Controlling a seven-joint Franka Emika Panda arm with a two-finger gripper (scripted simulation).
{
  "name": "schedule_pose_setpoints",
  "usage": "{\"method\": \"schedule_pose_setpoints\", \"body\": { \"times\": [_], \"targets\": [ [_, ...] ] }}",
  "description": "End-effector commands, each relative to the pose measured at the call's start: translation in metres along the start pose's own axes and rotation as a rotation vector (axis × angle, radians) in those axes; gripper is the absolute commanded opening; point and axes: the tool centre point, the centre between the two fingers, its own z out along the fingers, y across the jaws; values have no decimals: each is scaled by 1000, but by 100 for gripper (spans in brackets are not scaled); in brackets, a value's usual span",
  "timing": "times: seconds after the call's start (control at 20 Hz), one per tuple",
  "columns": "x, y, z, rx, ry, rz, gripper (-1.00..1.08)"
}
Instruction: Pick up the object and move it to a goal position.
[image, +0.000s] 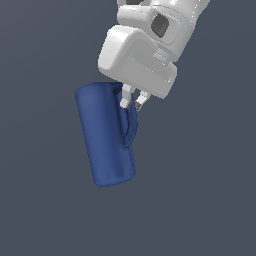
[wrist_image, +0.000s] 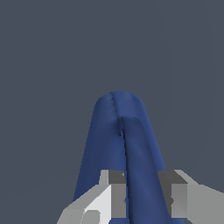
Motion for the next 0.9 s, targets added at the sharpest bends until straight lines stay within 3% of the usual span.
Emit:
{"method": "schedule_pose_setpoints", "body": {
  "times": [0.0,0.85],
  "targets": [
    [-3,17,-13,-29,57,20,-100],
    [-43,102,-84,-193,390,142,-100]
  ]
}}
